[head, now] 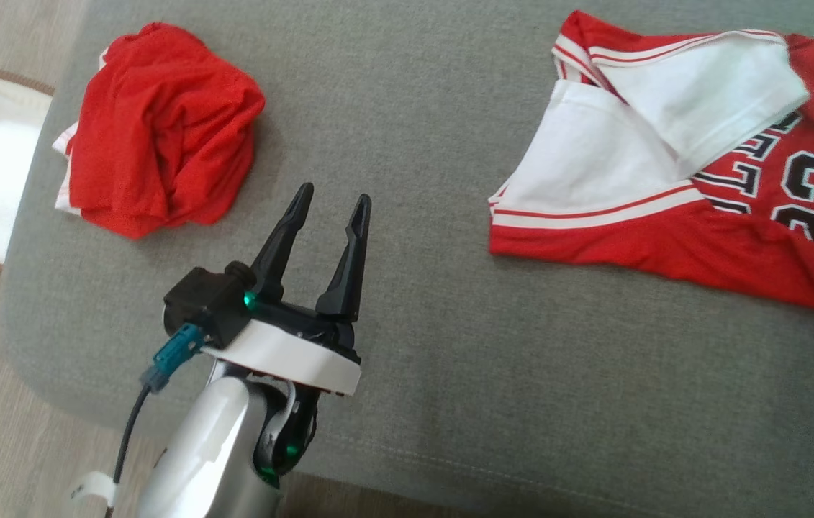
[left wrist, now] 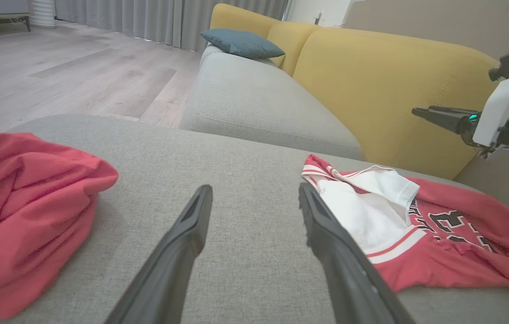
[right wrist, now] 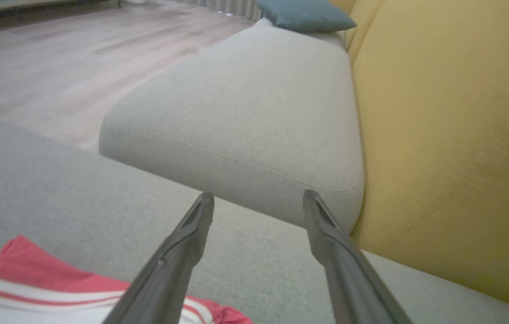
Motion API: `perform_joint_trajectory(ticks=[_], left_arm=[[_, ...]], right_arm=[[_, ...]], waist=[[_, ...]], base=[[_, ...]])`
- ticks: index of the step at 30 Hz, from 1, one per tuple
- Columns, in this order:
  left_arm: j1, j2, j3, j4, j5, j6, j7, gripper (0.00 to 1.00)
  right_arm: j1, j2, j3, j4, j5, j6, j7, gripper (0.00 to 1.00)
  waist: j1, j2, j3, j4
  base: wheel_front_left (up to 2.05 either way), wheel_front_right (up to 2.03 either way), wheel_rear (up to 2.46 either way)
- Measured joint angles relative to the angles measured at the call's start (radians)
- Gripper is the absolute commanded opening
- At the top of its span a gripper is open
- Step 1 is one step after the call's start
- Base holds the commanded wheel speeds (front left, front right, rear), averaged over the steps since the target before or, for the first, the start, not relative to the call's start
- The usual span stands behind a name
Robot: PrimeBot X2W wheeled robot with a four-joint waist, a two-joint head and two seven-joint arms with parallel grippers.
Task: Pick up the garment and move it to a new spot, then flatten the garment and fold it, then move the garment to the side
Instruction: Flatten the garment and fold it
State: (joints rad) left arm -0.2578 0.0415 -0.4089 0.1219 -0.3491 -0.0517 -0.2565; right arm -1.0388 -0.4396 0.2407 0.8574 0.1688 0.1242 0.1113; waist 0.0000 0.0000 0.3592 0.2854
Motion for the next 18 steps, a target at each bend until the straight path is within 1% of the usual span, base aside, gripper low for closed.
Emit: perform_joint_trajectory(ticks=[2,6,10,14,18], left_arm=[[0.0,-0.001,0.0,0.0,0.0,0.0,0.0,1.0],[0.001,0.0,0.005,0.0,0.001,0.0,0.0,1.0],[0.005,-0.001,0.028,0.0,0.007,0.0,0.0,1.0],[0.011,-0.001,0.051,0.0,0.025,0.0,0.0,1.0],[0.02,0.0,0.079,-0.001,0.034,0.0,0.0,1.0]], right_arm=[[-0.022,0.022,-0.041,0.037,-0.029,0.0,-0.053,1.0],[-0.013,0.083,-0.081,0.082,-0.07,0.0,-0.154,1.0],[0.016,0.136,-0.11,0.081,-0.074,0.0,-0.265,1.0],[0.108,0.18,-0.124,0.026,-0.073,0.0,-0.333,1.0],[0.256,0.229,-0.124,-0.091,-0.066,0.0,-0.353,1.0]], waist=[[0.0,0.0,-0.009,-0.008],[0.0,0.0,-0.035,-0.033],[0.0,0.0,-0.067,-0.073],[0.0,0.0,-0.104,-0.119],[0.0,0.0,-0.142,-0.171]], base=[[0.0,0.0,0.0],[0.0,0.0,0.0],[0.0,0.0,0.0],[0.0,0.0,0.0],[0.0,0.0,0.0]])
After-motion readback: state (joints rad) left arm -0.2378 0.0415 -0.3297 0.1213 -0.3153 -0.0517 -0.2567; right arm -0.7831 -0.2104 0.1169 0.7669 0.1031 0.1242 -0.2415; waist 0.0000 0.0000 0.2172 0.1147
